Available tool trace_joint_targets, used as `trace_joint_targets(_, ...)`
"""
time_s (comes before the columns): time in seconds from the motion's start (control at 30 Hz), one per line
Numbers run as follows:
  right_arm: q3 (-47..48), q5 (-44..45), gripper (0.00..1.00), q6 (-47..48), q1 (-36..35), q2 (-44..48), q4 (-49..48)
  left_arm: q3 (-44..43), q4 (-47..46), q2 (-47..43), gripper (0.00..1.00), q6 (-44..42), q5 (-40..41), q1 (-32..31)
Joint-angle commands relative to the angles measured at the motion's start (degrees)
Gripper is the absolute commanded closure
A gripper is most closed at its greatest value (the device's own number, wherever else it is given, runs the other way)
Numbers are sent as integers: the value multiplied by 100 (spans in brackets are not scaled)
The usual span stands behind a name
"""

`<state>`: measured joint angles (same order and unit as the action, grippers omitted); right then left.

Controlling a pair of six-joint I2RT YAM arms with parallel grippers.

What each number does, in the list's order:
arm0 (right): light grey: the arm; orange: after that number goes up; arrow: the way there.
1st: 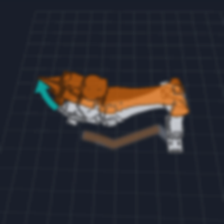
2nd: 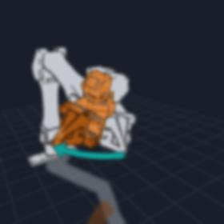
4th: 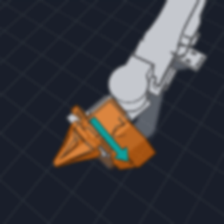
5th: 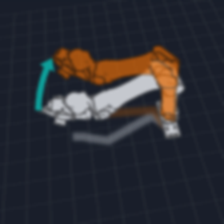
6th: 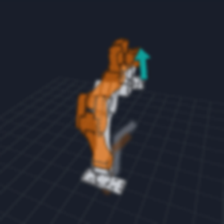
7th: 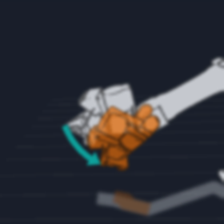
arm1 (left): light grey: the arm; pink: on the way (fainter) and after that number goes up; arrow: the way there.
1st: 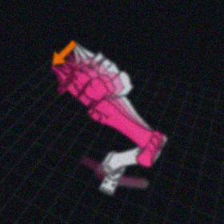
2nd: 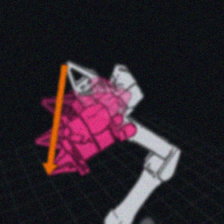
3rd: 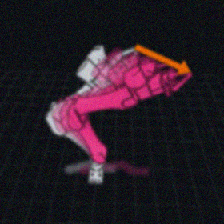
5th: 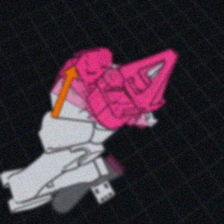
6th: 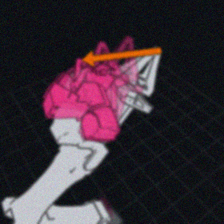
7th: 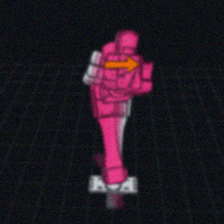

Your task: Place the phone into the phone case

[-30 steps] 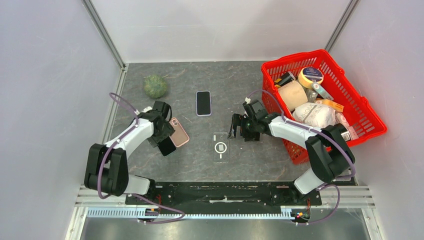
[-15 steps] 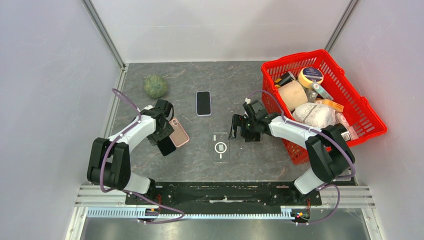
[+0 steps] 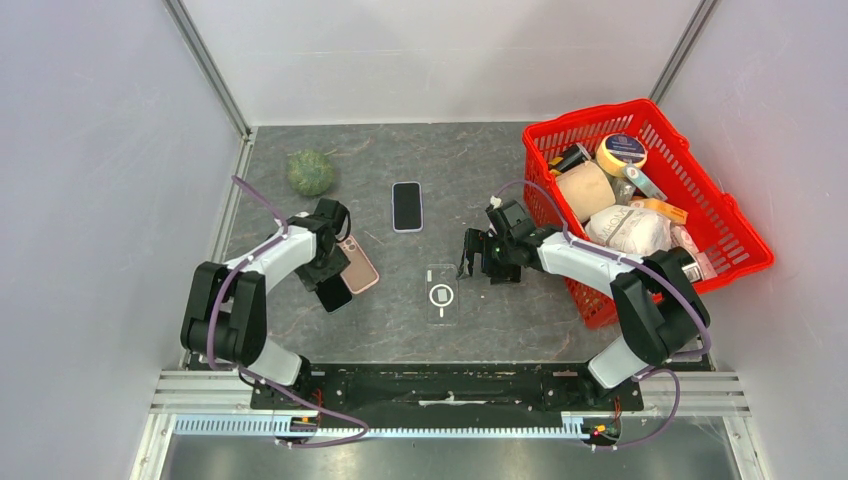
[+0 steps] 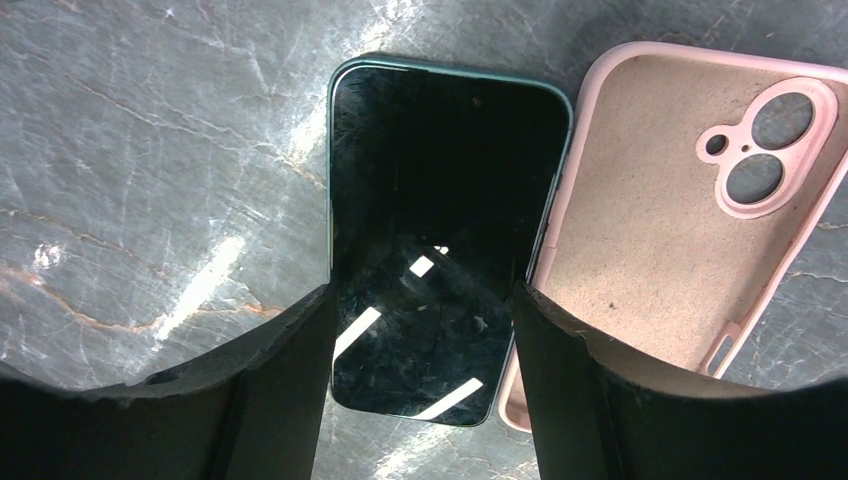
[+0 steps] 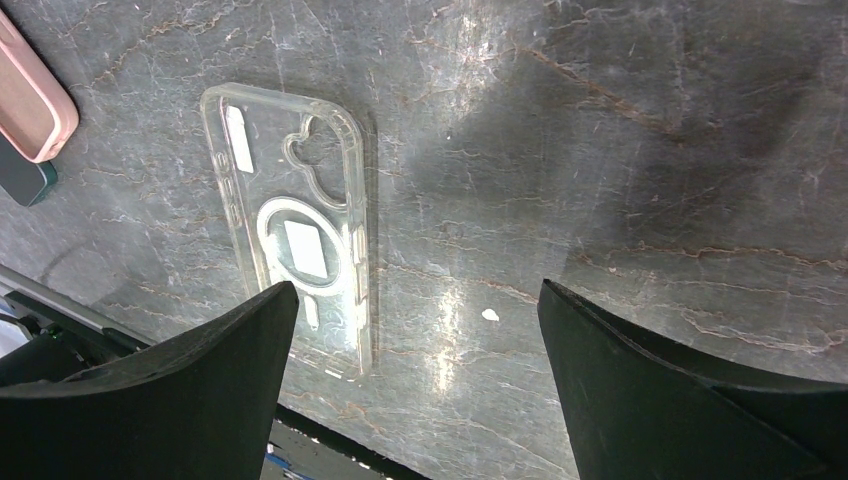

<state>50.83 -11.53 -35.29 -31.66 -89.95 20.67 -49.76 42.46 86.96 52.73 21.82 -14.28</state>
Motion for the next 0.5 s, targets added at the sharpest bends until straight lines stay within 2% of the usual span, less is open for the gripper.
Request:
trace_joint_targets(0.0, 235, 133, 3, 88, 18, 150, 14, -118, -346, 151, 30, -69, -165, -22)
trace_joint_targets(0.27, 252, 131, 3, 85, 20, 126, 10, -171, -452, 262, 29, -166, -300, -70)
trace_joint_targets(0.47, 248, 133, 3, 94, 33, 118, 24, -254, -492, 301, 22, -279, -370, -101)
